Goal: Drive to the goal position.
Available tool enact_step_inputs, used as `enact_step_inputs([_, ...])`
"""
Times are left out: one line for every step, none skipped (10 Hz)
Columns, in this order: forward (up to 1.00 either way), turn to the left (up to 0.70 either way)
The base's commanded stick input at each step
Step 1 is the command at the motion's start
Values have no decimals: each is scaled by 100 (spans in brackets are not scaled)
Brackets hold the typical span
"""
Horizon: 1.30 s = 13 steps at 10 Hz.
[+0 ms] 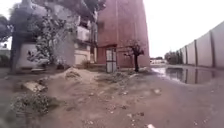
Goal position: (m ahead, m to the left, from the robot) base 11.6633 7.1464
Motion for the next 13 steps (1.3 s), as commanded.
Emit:
enact_step_inputs([0, 85])
enact_step_inputs([0, 85])
enact_step_inputs([0, 85])
enact_step_inputs([0, 85])
enact_step_inputs([0, 85])
enact_step_inputs([0, 85])
enact_step_inputs([0, 85])
enact_step_inputs([0, 85])
enact_step_inputs([0, 85])
enact_step_inputs([0, 85])
enact_step_inputs([0, 85])
enact_step_inputs([0, 85])
enact_step_inputs([0, 85])
